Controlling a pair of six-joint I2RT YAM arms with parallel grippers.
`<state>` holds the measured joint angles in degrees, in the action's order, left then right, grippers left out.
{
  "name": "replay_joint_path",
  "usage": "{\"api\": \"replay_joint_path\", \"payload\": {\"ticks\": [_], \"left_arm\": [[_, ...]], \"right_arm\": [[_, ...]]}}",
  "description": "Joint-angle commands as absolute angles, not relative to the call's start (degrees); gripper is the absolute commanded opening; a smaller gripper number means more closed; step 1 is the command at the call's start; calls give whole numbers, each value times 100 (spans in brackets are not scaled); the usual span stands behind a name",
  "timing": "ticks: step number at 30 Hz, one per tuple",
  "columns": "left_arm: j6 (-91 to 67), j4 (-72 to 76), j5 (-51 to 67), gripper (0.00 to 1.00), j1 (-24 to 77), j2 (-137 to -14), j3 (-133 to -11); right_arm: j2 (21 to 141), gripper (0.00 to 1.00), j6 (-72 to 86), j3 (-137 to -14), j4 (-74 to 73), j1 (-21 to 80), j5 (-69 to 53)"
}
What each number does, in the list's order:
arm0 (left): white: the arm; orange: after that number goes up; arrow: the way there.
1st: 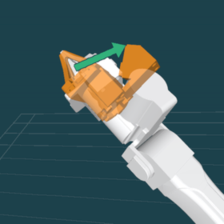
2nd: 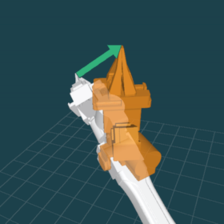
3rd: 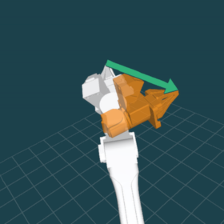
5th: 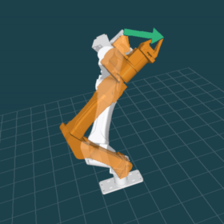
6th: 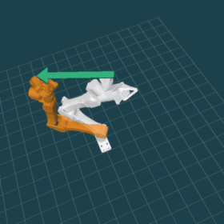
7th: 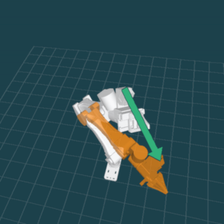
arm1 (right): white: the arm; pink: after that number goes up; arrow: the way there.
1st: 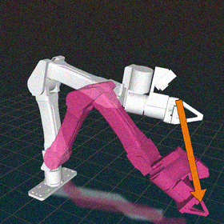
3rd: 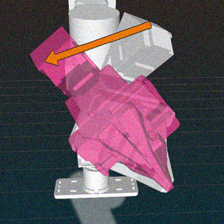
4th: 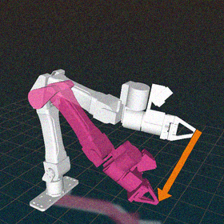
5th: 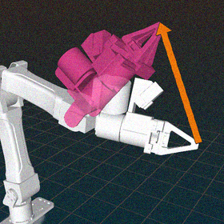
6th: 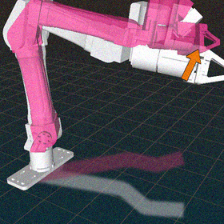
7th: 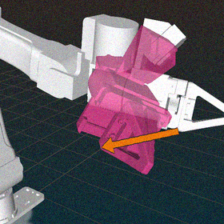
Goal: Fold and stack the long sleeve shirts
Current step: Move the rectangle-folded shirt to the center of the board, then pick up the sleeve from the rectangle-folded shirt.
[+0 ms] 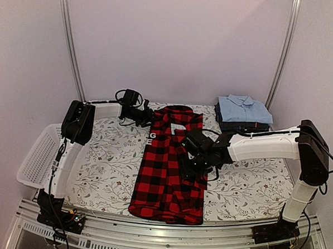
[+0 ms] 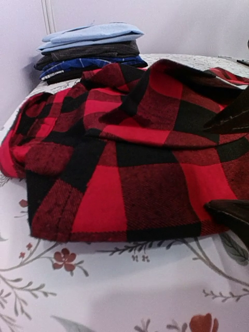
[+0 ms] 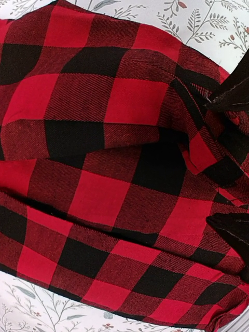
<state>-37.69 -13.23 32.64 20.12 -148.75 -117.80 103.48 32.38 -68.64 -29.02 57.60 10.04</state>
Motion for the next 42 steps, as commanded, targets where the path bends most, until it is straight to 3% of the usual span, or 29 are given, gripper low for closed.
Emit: {"api": "replay_joint_path", "payload": {"ticks": [1, 7, 13, 20, 22, 26, 38, 42], "left_arm": [[-3665, -1658, 3158, 43, 1821, -15167, -12074], [-3563, -1855, 3403, 43, 1779, -15495, -12662], [-3503, -1944, 3491, 43, 1772, -15458, -12907], [-3466, -1977, 3594, 44, 1779, -14860, -12714], [-3441, -1982, 3594, 45, 1775, -14574, -12568], [-3555, -1903, 3717, 45, 1788, -13864, -11891], [-3815, -1374, 3803, 46, 1965, -11243, -8391], [-3749, -1407, 3812, 47, 2016, -10682, -7518]], "right_arm": [[10447, 63, 3307, -7011, -3024, 5801, 1119], [10606, 58, 3286, -7058, -2940, 5801, 955], [10723, 46, 3421, -7058, -2971, 5801, 936], [10690, 6, 3405, -7163, -3009, 5792, 814], [10603, 0, 3347, -7285, -3030, 5780, 719], [10384, 0, 3190, -7600, -3033, 5704, 251], [10778, 0, 3260, -8666, -2483, 5564, -1727], [11174, 21, 3388, -8848, -2361, 5555, -2140]]}}
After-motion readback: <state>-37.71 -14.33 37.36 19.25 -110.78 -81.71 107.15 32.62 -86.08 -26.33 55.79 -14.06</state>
